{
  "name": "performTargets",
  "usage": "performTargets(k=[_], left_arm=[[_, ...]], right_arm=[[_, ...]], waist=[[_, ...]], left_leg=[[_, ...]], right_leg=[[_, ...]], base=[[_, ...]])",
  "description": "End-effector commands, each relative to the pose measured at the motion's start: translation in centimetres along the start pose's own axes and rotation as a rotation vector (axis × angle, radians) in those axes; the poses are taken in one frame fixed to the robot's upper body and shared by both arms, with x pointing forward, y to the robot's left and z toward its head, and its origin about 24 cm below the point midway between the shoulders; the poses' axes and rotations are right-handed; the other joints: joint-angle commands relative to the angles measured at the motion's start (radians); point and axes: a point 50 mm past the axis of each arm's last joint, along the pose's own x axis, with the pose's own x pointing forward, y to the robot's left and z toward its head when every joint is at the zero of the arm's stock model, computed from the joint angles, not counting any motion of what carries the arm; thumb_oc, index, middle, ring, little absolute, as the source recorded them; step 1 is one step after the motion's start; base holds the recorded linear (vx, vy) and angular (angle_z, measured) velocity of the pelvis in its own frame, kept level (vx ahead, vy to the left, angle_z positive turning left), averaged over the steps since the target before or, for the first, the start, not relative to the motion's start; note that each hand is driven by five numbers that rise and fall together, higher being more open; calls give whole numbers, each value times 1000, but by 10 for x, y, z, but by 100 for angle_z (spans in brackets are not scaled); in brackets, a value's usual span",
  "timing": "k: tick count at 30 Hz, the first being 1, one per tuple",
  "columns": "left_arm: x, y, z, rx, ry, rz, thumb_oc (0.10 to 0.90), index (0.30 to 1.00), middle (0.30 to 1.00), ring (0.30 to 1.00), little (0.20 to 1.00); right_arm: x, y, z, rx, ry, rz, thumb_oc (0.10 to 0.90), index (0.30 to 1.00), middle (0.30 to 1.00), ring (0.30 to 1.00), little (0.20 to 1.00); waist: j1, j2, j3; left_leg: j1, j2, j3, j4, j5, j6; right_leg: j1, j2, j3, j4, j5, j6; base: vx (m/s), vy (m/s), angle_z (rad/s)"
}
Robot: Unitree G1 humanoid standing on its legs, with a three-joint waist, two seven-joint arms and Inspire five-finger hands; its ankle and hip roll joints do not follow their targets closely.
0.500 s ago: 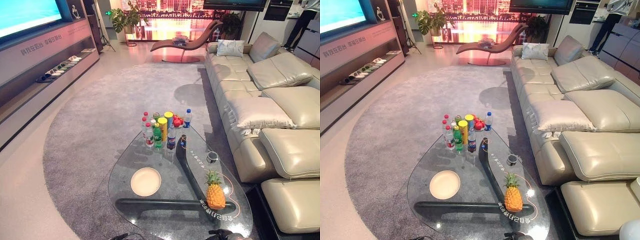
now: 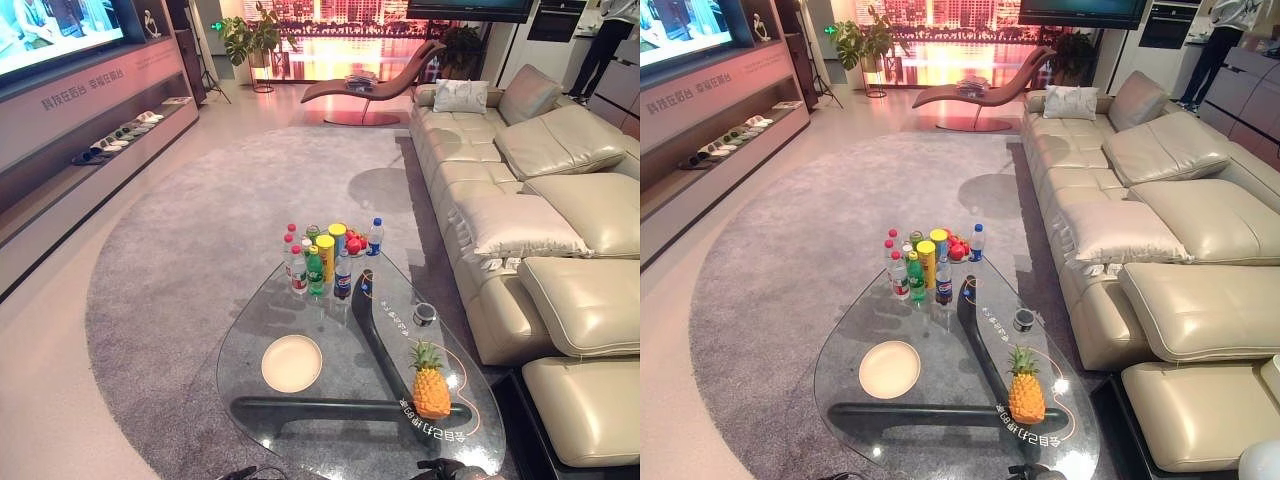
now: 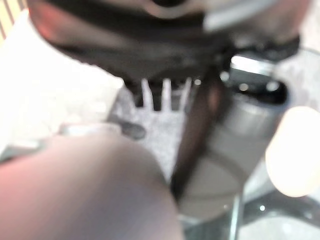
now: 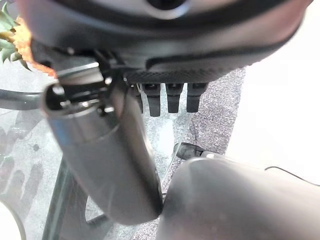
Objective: Pick up the fruit to the plate
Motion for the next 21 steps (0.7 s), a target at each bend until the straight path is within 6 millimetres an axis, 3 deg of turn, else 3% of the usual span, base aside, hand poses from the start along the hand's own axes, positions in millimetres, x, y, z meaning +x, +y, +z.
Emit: performTargets(k=[1, 21], left_arm=[[3, -12, 5, 70, 31, -27, 800, 900, 900, 900, 900], [2, -8, 5, 5, 10, 11, 800, 900, 900, 900, 900]], right_arm=[[-1, 0, -38, -58, 174, 6, 800, 900, 900, 900, 900], [-2, -11, -36, -32, 168, -141, 800, 900, 900, 900, 900]], waist=[[5, -28, 18], [2, -30, 77]], left_leg=[[23, -12, 1, 0, -75, -4], [-9, -7, 9, 12, -65, 0]], right_leg=[[3, -69, -41, 4, 17, 74], [-34, -66, -24, 16, 26, 70]], base=[[0, 0, 0], [-2, 0, 0]])
